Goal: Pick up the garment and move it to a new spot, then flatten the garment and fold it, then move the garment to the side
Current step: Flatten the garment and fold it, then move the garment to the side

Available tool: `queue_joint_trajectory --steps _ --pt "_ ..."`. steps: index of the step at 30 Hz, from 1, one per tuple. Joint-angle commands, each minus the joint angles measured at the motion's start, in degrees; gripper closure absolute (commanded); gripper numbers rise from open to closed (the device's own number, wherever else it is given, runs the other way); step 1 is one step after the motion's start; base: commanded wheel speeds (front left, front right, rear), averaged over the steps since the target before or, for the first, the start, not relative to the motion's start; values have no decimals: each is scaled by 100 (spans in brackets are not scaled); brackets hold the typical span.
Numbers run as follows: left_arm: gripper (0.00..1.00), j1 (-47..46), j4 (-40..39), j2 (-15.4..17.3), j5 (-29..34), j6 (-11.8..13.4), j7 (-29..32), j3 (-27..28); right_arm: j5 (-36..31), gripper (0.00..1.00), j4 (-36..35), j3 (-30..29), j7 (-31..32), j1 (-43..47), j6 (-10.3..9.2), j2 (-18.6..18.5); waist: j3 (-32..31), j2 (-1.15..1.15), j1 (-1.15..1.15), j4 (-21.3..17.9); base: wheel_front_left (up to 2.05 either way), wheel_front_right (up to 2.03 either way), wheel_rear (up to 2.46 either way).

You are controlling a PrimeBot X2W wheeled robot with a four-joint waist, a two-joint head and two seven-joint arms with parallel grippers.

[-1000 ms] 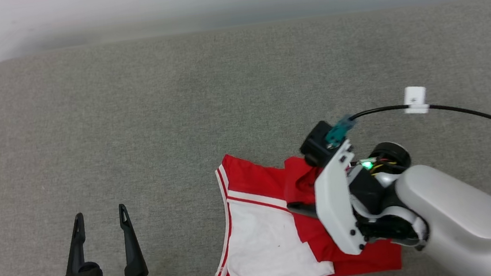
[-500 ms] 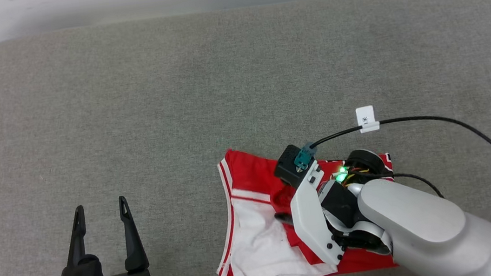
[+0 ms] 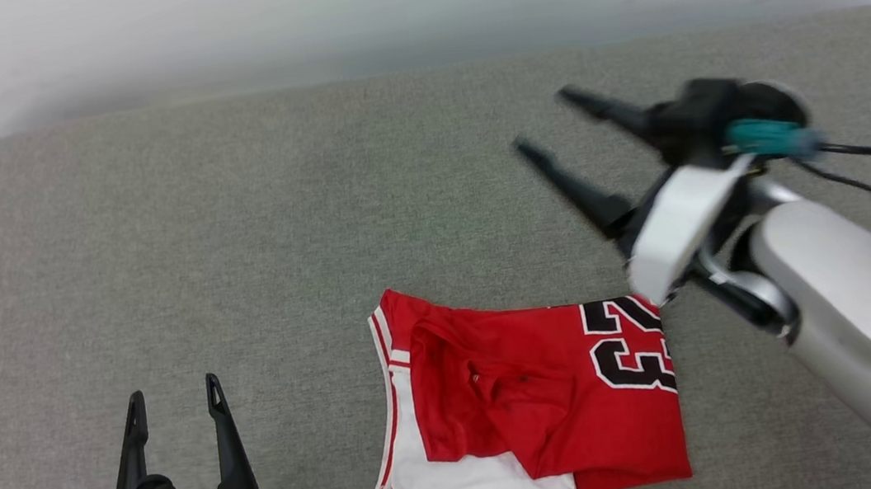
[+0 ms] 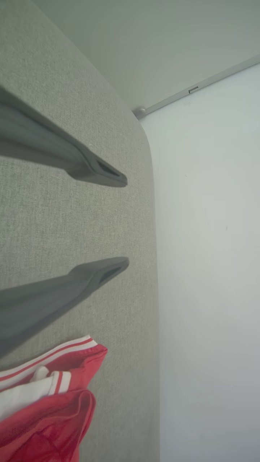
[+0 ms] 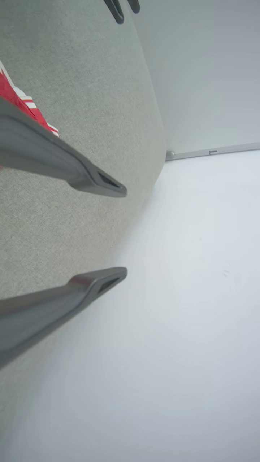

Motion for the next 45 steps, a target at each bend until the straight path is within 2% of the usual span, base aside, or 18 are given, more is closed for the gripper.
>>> queue_joint_trajectory --steps 1,2,3,5,6,7,9,14,19,26,34,42,45 --pt "0 94 -30 -9 23 4 -13 7 -376 0 160 -601 -531 380 -3 97 -111 0 0 -53 0 0 0" --pt "0 115 -39 -9 20 7 -13 7 -575 0 218 -876 -735 520 -3 156 -141 0 0 -62 0 0 0" --pt "0 115 -39 -9 20 7 -13 7 -575 0 218 -876 -735 520 -3 156 -141 0 0 -62 0 0 0" --pt "0 150 -52 -11 10 6 -13 -4 -971 0 280 -1431 -1031 794 -3 258 -197 0 0 -77 0 0 0" --pt "0 198 -59 -12 6 3 -13 -6 -1325 0 244 -1961 -1187 1139 -4 359 -253 0 0 -87 0 0 0" --pt "0 198 -59 -12 6 3 -13 -6 -1325 0 244 -1961 -1187 1139 -4 359 -253 0 0 -87 0 0 0" --pt "0 240 -66 -14 7 1 -13 -19 -1567 0 101 -2423 -1258 1559 -3 498 -307 0 0 -88 0 0 0" --pt "0 344 -100 -18 -3 5 -13 -47 -2053 0 -776 -3488 -1284 2648 -3 785 -412 0 0 -100 0 0 0" --pt "0 471 -119 -21 -18 -11 -13 -57 -2373 0 -1487 -4233 -1287 3666 -3 1154 -536 0 0 -115 0 0 0" --pt "0 606 -87 -23 3 -100 -13 -125 -2538 0 -1856 -4626 -1288 4721 -3 1587 -668 0 0 -100 0 0 0" --pt "0 677 -58 -24 44 -145 -13 -177 -2582 0 -1953 -4727 -1289 5325 -3 1854 -764 0 0 -72 0 0 0" --pt "0 690 -38 -26 41 -125 -13 -169 -2659 0 -2080 -4875 -1289 5060 -3 1902 -812 0 0 -96 0 0 0" --pt "0 652 -34 -26 15 -128 -13 -174 -2721 0 -2171 -4929 -1289 4651 -3 1701 -790 0 0 -99 0 0 0"
